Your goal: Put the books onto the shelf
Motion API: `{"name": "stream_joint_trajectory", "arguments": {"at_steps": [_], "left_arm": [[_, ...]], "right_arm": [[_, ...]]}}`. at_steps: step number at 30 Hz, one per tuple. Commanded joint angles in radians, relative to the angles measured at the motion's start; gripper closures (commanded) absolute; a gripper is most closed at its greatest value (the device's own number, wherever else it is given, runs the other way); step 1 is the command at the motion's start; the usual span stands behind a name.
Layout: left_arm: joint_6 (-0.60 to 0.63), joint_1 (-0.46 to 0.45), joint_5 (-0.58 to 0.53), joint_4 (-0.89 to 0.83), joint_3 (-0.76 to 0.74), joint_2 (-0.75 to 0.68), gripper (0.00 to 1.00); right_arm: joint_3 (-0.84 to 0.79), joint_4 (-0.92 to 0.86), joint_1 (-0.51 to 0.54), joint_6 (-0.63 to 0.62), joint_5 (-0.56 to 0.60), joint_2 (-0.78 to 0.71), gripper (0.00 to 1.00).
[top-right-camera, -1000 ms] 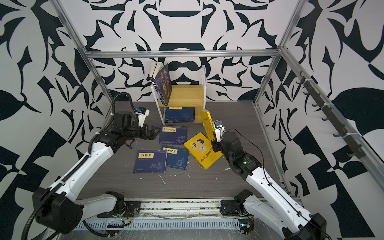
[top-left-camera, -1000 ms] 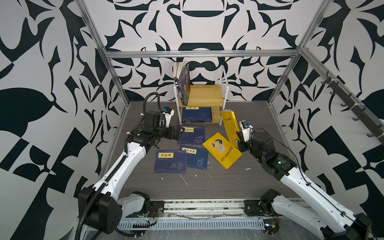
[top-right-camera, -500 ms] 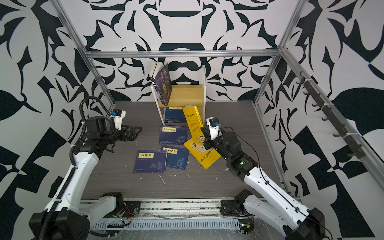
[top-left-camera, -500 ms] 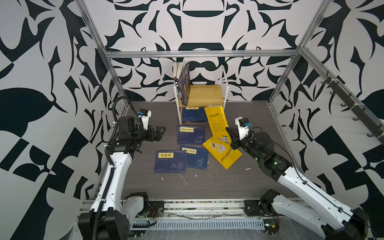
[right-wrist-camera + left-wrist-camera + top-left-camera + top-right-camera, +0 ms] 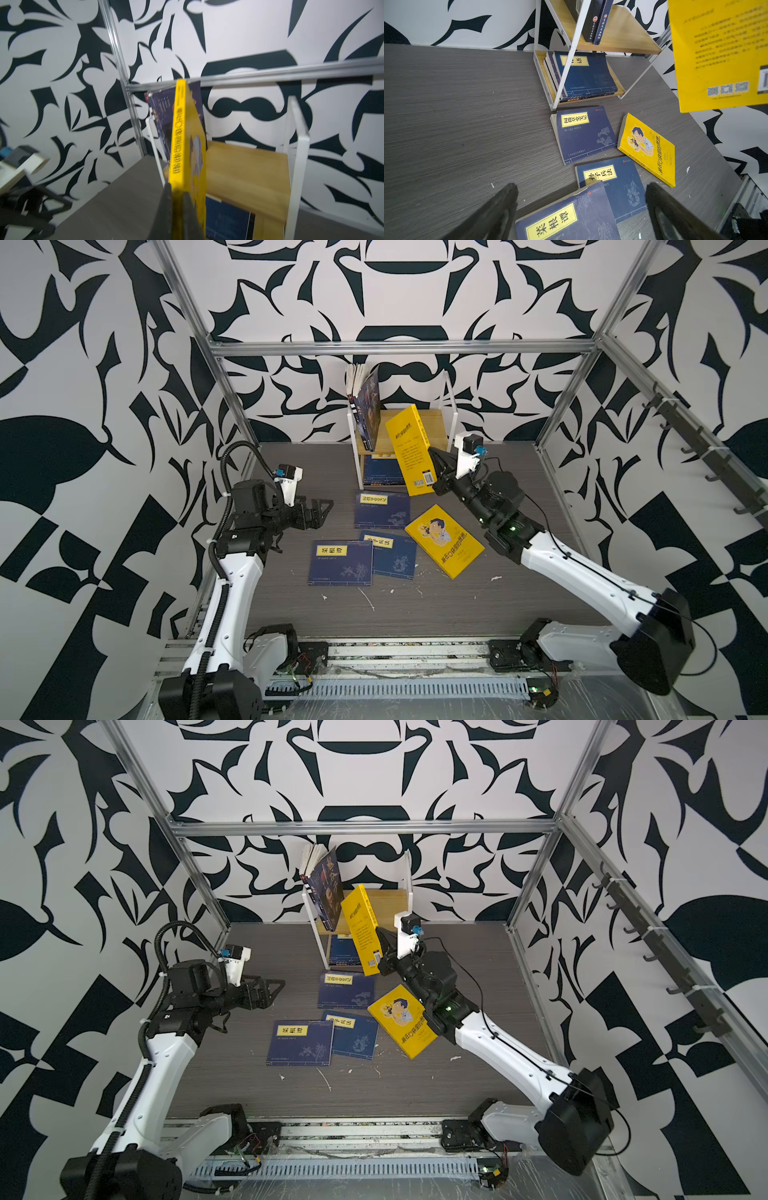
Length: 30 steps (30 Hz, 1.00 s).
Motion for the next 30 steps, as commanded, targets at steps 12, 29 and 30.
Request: {"name": "stream_joint_trajectory", "arguments": {"at_steps": [12, 29, 30], "left_arm": [[-0.031, -0.034, 0.061, 0.024, -0.009, -0.009, 0.00], [-0.110, -0.031, 0.000, 0.080, -0.057, 0.068, 0.00], [-0.124, -0.030, -0.007, 0.082, -0.055, 0.079, 0.00]], "right_arm": [[0.234, 0.024, 0.007, 0.011, 0.040, 0.138, 1.00], [-0.072, -0.572, 0.106, -0.395, -0.081, -0.065, 0.46], [-0.104, -0.562, 0.117, -0.449, -0.099, -0.069, 0.45]]}}
